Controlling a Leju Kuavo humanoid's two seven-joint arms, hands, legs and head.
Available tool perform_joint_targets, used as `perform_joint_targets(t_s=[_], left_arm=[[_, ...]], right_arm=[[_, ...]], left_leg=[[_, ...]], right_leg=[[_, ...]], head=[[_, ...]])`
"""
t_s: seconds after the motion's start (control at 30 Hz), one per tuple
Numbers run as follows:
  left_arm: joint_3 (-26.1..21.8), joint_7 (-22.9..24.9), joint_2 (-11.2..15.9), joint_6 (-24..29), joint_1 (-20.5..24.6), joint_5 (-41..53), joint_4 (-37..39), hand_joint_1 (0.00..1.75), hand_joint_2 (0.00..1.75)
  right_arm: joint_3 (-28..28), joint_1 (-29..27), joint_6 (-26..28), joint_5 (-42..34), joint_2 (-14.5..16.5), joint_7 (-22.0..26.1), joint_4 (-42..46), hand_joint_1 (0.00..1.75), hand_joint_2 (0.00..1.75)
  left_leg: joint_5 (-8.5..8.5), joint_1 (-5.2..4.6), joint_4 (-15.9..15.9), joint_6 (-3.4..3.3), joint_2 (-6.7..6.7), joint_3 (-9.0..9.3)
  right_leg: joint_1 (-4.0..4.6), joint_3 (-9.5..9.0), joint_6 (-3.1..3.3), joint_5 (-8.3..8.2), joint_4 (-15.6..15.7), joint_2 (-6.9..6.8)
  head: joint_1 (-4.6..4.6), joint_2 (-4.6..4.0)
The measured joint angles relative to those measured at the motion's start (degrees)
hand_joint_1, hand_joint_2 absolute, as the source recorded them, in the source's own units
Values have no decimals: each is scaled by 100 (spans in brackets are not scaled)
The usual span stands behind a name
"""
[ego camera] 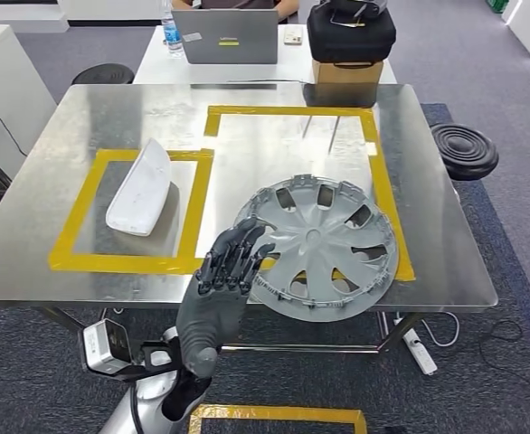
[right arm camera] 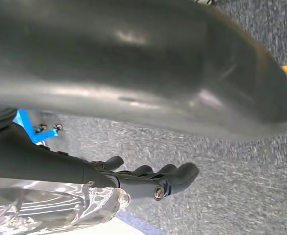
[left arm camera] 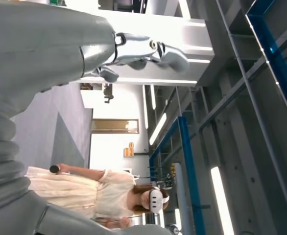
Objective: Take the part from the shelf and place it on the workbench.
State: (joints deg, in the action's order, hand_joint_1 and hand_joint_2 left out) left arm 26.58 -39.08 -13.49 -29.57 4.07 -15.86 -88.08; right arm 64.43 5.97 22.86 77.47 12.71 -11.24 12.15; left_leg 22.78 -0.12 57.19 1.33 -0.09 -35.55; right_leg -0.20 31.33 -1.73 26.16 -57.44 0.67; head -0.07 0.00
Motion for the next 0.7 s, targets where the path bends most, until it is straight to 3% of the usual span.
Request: perform_joint_targets(t_s=[0.07,0.13,0.17,0.2,0.23,0.33,0.37,0.4,0.47,0.5,0.53,0.63,0.67,0.7], left_arm=[[0,0,6,29,1,-9,13,0,175],[0,0,9,50,1,-9,28,0,175],[-1,0,10,61,1,-8,37,0,175],[-1,0,10,75,1,-8,46,0,175],[-2,0,10,90,1,-5,54,0,175],[6,0,7,143,6,44,63,0,175],[11,0,7,169,6,74,63,0,175],[14,0,6,197,6,106,63,0,175],[13,0,6,240,4,150,65,0,175],[11,0,5,247,4,165,66,0,175],[11,0,4,251,4,171,66,0,175],[11,0,4,243,2,178,66,0,175],[10,0,4,239,1,175,67,0,175],[9,0,5,235,1,170,70,0,175]], right_arm=[[1,14,0,-2,-1,0,1,0,0],[1,11,0,-1,-1,-2,2,0,0],[1,5,0,-2,-2,-4,2,0,0],[1,1,1,-3,-3,-5,2,0,0],[1,1,1,-5,-4,-5,2,0,0],[1,4,2,-5,-7,18,2,0,0],[1,1,4,1,-8,41,2,0,0],[1,-3,6,8,-10,69,2,0,0],[-1,-12,13,21,-11,117,2,0,0],[-2,-16,18,26,-11,134,2,0,0],[-2,-21,24,30,-11,146,2,0,0],[-3,-24,36,36,-13,166,2,0,0],[-4,-24,37,36,-14,170,2,0,0],[-4,-25,38,36,-15,172,2,0,0]], left_leg=[[423,7,474,43,0,-198],[916,9,1240,63,1,-457],[1041,9,1492,62,1,-507],[1064,8,1551,53,1,-459],[992,7,1378,35,1,-291],[688,-11,234,-49,0,538],[643,-26,-16,-75,-3,692],[619,-47,-138,-104,-6,752],[532,-77,-164,-176,-5,701],[477,-79,-170,-219,3,667],[415,-73,-180,-258,11,624],[223,-62,-184,-310,25,415],[157,-63,-182,-307,28,329],[90,-62,-180,-300,29,239]], right_leg=[[-14,103,63,-101,16,-9],[-7,239,81,-198,14,-15],[-2,311,80,-251,13,-20],[4,382,78,-305,11,-23],[9,451,75,-361,11,-22],[24,613,33,-520,-2,-5],[26,646,4,-569,-7,-5],[20,668,-30,-620,-4,-9],[-13,693,-103,-712,24,-16],[-29,724,-134,-666,-3,-19],[-38,780,-160,-511,-127,-20],[-43,1071,-223,311,-1120,-23],[-43,1124,-238,470,-1461,-23],[-44,1101,-246,505,-1657,-24]], head=[[-26,0],[-44,0],[-43,0],[-44,0],[-43,0],[-40,0],[-40,0],[-38,0],[-43,0],[-40,0],[-35,0],[-16,0],[-16,0],[-17,0]])
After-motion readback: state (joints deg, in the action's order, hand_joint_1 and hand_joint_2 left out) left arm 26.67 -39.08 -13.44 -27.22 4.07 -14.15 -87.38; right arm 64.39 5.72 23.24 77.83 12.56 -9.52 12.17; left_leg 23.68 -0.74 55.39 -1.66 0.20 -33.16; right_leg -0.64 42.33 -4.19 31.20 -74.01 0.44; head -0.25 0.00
